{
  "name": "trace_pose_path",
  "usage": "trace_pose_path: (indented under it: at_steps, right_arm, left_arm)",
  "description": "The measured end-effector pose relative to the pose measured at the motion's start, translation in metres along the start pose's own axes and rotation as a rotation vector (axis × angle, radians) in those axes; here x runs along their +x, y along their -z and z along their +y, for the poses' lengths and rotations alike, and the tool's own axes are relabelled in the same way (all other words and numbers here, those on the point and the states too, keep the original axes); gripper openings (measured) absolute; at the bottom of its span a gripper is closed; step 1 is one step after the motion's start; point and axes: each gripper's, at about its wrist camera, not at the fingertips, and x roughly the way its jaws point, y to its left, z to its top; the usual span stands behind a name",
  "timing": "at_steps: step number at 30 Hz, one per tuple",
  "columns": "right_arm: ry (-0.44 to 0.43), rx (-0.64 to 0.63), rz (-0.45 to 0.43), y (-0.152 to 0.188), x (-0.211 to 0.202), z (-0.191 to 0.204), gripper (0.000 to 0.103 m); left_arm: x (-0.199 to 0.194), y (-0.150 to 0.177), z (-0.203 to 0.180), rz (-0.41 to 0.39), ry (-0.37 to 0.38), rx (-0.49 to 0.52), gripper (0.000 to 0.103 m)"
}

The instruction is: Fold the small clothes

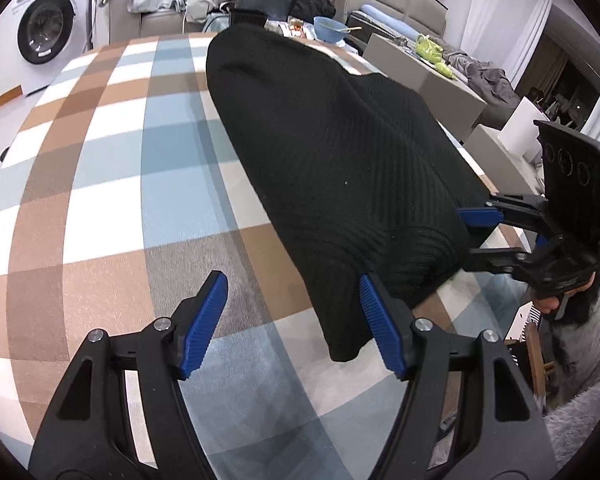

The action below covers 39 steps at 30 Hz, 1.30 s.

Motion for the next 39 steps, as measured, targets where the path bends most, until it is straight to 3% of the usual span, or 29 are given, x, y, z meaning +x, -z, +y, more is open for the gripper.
trace_pose_path:
  at_steps: [1, 2, 3, 5, 8, 11, 12, 15, 17, 19, 23, 27, 31, 34, 39]
  right_arm:
    - [0.036, -0.011, 0.012, -0.001, 0.004, 0.000, 0.029]
    - [0.017, -0.023, 0.022, -0.004, 0.003, 0.001, 0.015]
    - [0.002, -0.042, 0.030, -0.008, 0.000, 0.003, 0.010]
    - [-0.009, -0.104, 0.009, -0.018, -0.020, 0.012, 0.010]
    - [0.003, -0.086, 0.034, -0.028, -0.034, 0.011, 0.009]
    - [0.096, -0.067, 0.172, -0.016, -0.011, 0.007, 0.009]
    - [0.096, -0.059, 0.212, -0.010, -0.004, 0.003, 0.009]
    - [0.070, -0.019, 0.153, -0.009, -0.018, -0.002, 0.022]
    - [0.043, 0.013, 0.073, -0.015, -0.030, -0.005, 0.044]
    - [0.031, 0.070, -0.008, -0.025, -0.038, -0.012, 0.049]
    - [0.009, 0.205, -0.070, -0.050, -0.023, -0.032, 0.049]
    - [-0.045, 0.329, -0.010, -0.063, 0.008, -0.049, 0.049]
    - [-0.059, 0.249, 0.057, -0.051, 0.021, -0.035, 0.049]
    - [-0.062, 0.162, 0.066, -0.037, 0.008, -0.022, 0.052]
    - [-0.130, 0.260, 0.027, -0.033, 0.007, -0.028, 0.052]
  left_arm:
    - [0.000, 0.000, 0.001, 0.002, -0.002, -0.003, 0.067]
    - [-0.001, 0.000, 0.002, 0.002, -0.004, -0.007, 0.067]
    - [-0.001, 0.000, 0.003, 0.002, -0.006, -0.007, 0.068]
    - [-0.001, 0.001, 0.003, 0.004, -0.019, 0.001, 0.068]
    - [0.002, 0.001, 0.006, 0.010, -0.011, -0.008, 0.071]
    - [0.004, 0.002, 0.005, 0.029, -0.015, 0.006, 0.071]
    - [0.004, 0.003, 0.003, 0.032, -0.012, 0.019, 0.071]
    - [-0.003, 0.003, 0.000, 0.021, -0.013, 0.047, 0.071]
    - [-0.011, -0.001, 0.000, -0.019, 0.018, 0.025, 0.071]
    - [-0.013, -0.008, -0.001, -0.050, 0.041, -0.005, 0.071]
    - [0.004, -0.033, -0.016, -0.060, 0.028, -0.019, 0.071]
    - [0.032, -0.033, -0.038, 0.047, -0.062, 0.072, 0.071]
    - [0.037, -0.017, -0.048, 0.075, -0.074, 0.137, 0.075]
    - [0.035, -0.014, -0.047, 0.080, -0.056, 0.141, 0.076]
    - [0.035, -0.016, -0.046, 0.076, -0.045, 0.137, 0.077]
